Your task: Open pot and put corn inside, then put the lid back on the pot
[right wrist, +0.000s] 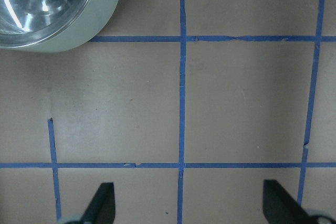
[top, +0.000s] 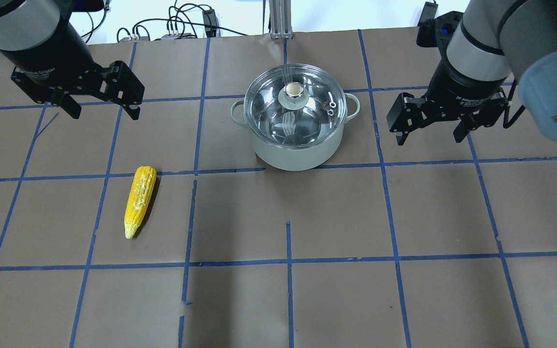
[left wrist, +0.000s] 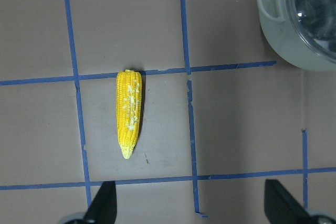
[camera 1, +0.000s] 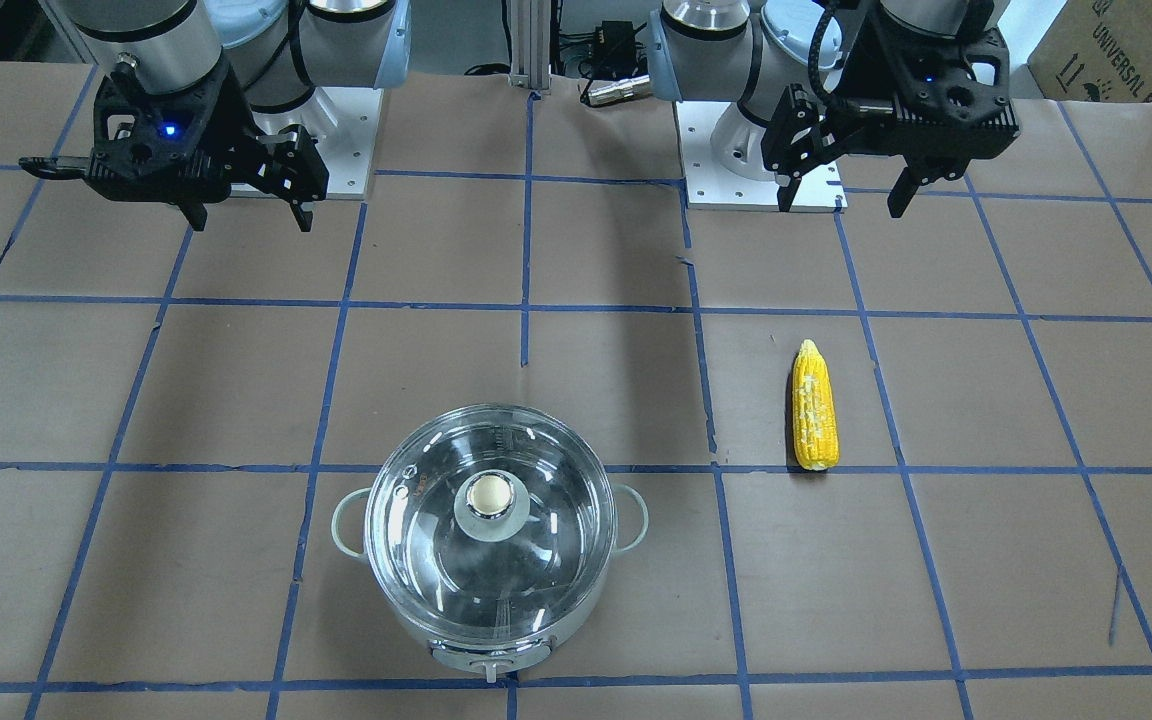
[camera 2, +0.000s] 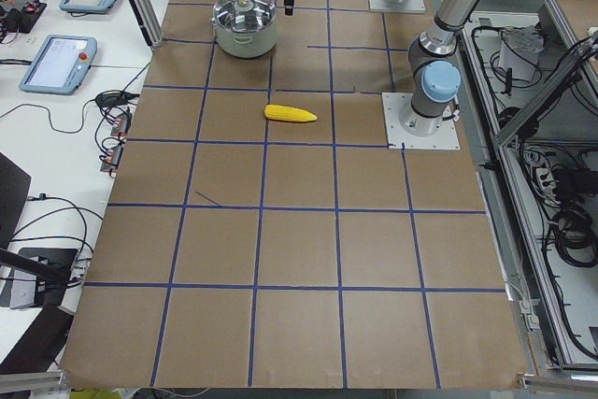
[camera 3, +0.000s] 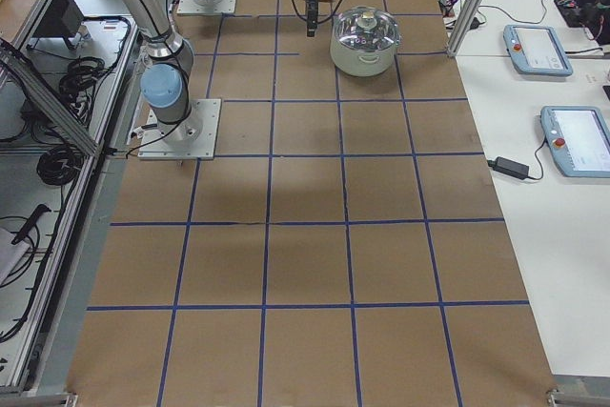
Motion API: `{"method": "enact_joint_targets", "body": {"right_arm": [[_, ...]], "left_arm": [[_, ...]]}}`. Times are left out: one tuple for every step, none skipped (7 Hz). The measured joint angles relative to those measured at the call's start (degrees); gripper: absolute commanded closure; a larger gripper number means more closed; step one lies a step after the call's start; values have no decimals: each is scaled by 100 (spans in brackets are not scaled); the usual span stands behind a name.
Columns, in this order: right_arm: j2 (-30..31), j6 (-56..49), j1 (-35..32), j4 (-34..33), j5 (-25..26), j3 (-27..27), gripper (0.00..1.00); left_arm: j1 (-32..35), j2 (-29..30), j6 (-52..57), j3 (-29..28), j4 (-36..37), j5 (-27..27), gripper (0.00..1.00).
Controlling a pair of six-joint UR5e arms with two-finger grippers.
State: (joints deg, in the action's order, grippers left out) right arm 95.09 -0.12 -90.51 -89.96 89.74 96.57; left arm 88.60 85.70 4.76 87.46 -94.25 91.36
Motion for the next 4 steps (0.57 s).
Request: {"method": "enact_joint_targets", "body": {"right_arm": [[-1,2,-5,-3,5,5,2],[2,16,-11,-3,5,20,1],[-6,36,-15,-8,4,31,1],[-12,43,-17,-25,8,34,0]], "left_arm": [[0,-9,-1,13,0,-2,0],[0,-9,-1,23,-3,-5,0],[-1,-8,-1,37,-3,-9,0],[0,-7,-1,46,1,-11,0]]}}
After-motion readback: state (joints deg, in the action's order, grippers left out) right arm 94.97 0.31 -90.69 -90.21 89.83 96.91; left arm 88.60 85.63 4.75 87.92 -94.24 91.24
